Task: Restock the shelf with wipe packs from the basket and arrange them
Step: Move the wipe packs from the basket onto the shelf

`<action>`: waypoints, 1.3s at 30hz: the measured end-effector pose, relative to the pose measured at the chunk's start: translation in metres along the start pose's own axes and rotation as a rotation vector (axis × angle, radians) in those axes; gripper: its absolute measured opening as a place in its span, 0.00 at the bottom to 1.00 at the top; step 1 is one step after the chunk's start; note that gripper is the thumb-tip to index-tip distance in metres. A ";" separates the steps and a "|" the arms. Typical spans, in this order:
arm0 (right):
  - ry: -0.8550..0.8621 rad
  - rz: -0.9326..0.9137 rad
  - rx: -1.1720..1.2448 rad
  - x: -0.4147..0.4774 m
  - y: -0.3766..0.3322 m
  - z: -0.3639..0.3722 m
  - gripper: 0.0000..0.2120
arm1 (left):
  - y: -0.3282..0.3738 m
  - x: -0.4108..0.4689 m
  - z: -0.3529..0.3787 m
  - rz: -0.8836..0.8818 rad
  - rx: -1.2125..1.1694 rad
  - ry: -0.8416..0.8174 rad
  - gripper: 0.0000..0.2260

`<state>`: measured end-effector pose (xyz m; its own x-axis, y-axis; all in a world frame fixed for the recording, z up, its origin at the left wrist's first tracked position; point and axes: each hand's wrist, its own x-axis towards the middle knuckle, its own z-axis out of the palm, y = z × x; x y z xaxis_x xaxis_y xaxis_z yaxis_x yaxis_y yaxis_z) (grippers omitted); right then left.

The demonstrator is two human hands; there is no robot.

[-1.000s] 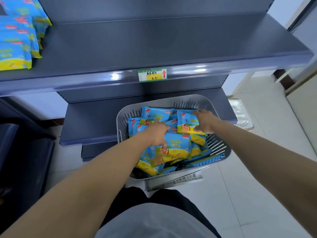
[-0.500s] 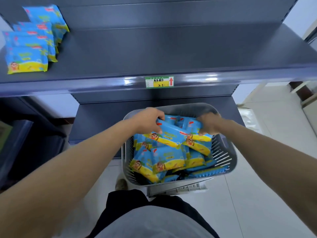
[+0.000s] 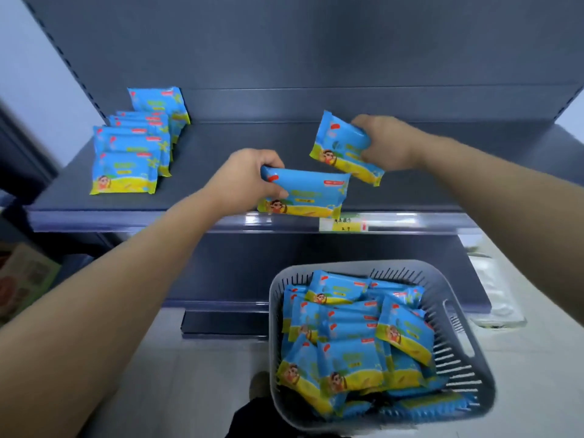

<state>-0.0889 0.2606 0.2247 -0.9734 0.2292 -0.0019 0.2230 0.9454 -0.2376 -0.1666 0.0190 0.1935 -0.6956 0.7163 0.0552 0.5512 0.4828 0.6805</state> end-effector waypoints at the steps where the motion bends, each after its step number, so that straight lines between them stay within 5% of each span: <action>1: 0.022 -0.016 0.029 0.016 -0.011 -0.004 0.16 | -0.006 0.006 -0.012 -0.005 -0.001 0.028 0.14; 7: 0.065 -0.115 0.189 0.117 -0.074 -0.007 0.18 | -0.060 0.047 -0.074 -0.098 0.026 0.104 0.12; 20: -0.082 -0.142 0.273 0.292 -0.137 0.066 0.15 | -0.157 0.146 -0.125 -0.173 0.308 -0.008 0.10; 28: 0.120 -0.119 0.263 0.305 -0.132 0.077 0.15 | -0.180 0.187 -0.119 -0.173 0.510 -0.010 0.24; 39: 0.184 -0.129 0.105 0.259 -0.115 0.065 0.16 | -0.183 0.207 -0.109 -0.151 0.649 0.027 0.24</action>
<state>-0.3703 0.1964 0.1884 -0.9654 0.1556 0.2092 0.0818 0.9426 -0.3239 -0.4615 0.0236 0.1601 -0.7934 0.6084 0.0177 0.6067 0.7880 0.1046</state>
